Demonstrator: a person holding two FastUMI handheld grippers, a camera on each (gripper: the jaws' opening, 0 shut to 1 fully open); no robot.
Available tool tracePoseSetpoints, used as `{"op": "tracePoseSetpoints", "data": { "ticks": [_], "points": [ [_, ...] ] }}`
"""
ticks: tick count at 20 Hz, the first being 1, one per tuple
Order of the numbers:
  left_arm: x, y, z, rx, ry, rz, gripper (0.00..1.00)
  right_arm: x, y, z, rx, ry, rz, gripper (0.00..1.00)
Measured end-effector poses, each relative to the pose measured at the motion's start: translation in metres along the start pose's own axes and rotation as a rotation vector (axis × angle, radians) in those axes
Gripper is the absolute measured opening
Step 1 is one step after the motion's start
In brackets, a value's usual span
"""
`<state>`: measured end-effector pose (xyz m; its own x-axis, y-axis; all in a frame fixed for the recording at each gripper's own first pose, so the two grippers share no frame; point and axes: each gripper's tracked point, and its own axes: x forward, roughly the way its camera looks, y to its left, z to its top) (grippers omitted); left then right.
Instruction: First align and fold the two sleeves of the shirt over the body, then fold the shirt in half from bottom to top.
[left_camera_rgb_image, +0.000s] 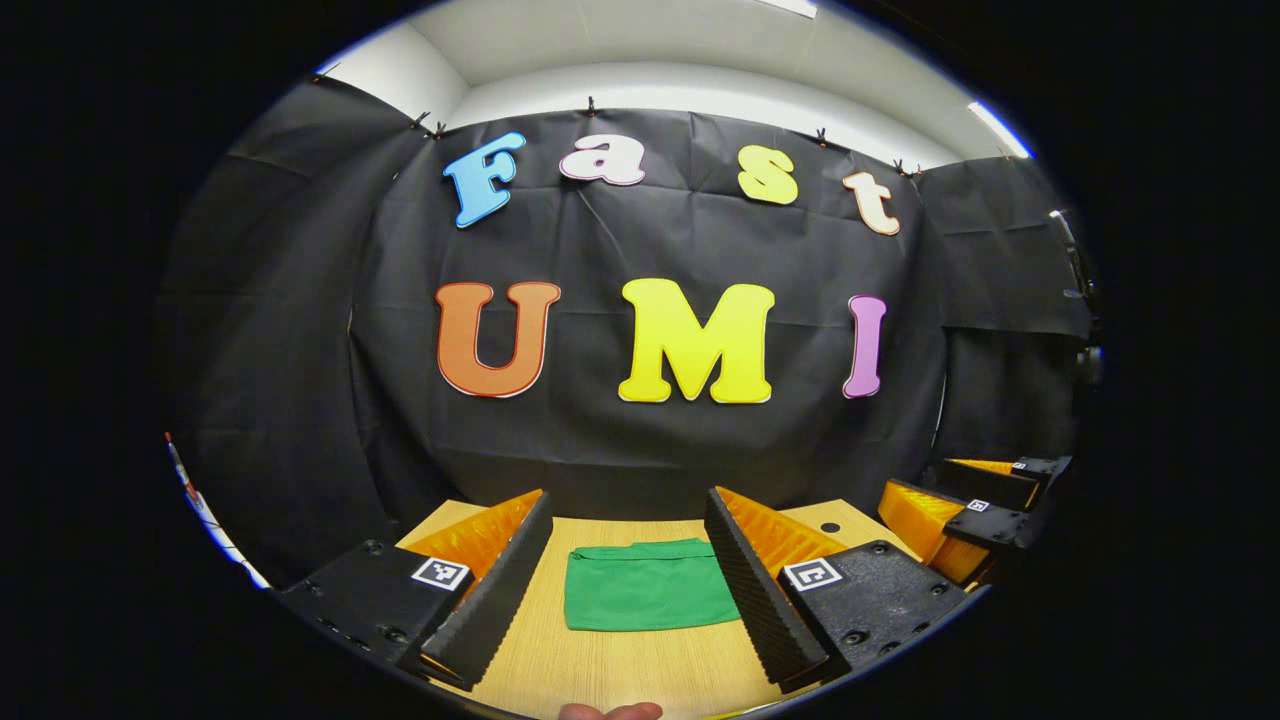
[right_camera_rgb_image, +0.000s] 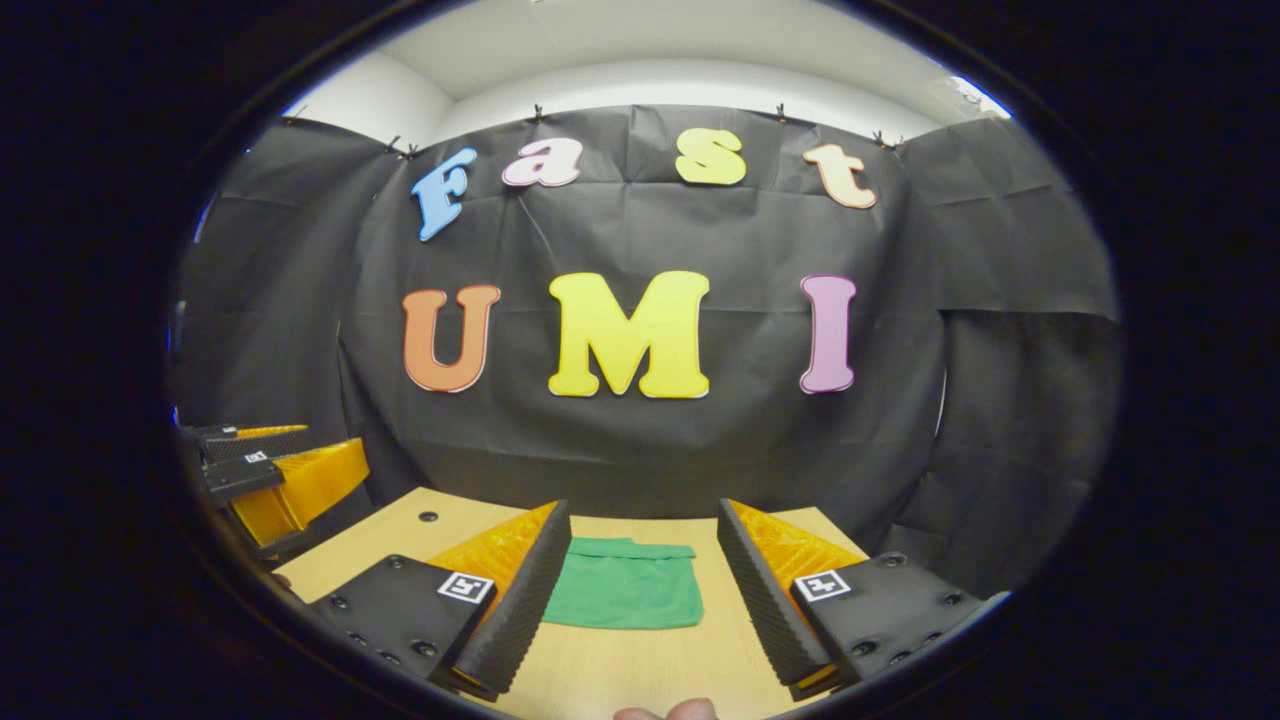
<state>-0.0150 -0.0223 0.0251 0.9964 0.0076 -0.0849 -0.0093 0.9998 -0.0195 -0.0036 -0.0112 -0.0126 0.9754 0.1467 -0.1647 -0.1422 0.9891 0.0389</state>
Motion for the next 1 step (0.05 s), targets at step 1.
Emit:
{"op": "tracePoseSetpoints", "data": {
  "ticks": [1],
  "points": [
    [0.0008,0.0000,-0.0008,0.002,0.002,0.001,0.98,0.0017,-0.0014,0.0013,0.002,-0.002,-0.002,0.93]
  ]
}}
